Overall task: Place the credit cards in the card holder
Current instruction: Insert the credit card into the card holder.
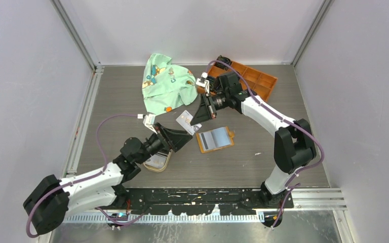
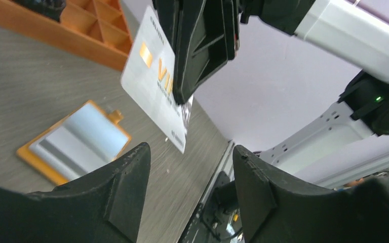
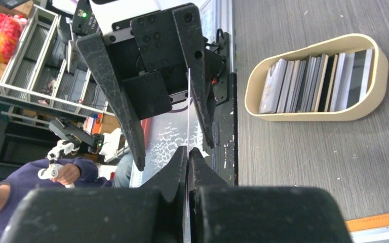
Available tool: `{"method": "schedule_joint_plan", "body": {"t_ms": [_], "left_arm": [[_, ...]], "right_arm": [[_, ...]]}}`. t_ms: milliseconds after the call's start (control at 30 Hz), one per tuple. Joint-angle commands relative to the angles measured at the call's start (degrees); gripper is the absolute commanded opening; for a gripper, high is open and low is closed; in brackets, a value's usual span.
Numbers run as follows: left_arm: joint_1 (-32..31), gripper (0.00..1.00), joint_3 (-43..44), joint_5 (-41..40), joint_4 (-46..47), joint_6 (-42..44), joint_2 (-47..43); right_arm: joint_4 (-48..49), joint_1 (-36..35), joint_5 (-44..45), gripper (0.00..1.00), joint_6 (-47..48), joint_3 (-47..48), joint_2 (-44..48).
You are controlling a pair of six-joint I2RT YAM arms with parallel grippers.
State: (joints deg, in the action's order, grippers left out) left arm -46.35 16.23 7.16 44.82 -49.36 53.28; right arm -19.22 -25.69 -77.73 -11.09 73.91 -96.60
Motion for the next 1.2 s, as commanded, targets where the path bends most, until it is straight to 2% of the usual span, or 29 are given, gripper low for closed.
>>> {"method": "schedule_joint_plan", "body": {"t_ms": [0,467,600,667,733,800,867,933,1033,1167], "left_arm": [[0.9,0.58,2.8,-0.3,17.4,-4.5,3.8],[6.8,0.25,4.0,3.5,30.3,-15.1,13.7],[7.6,0.04,4.4,5.4,32.1,-16.3,15.8],[8.0,0.00,4.3,6.1,32.7,-16.4,16.6],[8.6,0.00,4.2,7.4,33.0,-16.3,17.2],[9.8,0.00,4.0,9.3,32.5,-16.1,17.6],[10.8,0.00,3.6,11.0,30.9,-16.3,17.8],[11.5,0.00,3.4,12.7,28.2,-16.2,17.8],[12.0,0.00,4.0,15.8,22.5,-15.8,18.1],[12.0,0.00,6.3,19.9,14.6,-15.0,20.0]], "right_arm": [[2.6,0.2,-4.3,0.01,0.5,0.7,3.6],[0.6,0.2,-5.5,0.01,2.8,0.8,4.0],[0.5,0.3,-5.1,0.01,3.0,0.7,4.1],[0.3,0.3,-4.7,0.01,3.4,0.7,4.2],[-1.0,0.6,-3.4,0.07,4.7,0.7,4.5],[-7.1,1.6,0.3,0.24,10.5,1.7,5.0],[-22.6,2.9,6.5,0.40,25.9,5.5,5.3],[-34.8,3.4,15.4,0.51,40.1,9.6,5.5],[-34.7,5.4,24.4,0.57,44.7,8.3,8.2],[-32.8,9.7,29.8,0.58,55.1,2.5,12.8]]}}
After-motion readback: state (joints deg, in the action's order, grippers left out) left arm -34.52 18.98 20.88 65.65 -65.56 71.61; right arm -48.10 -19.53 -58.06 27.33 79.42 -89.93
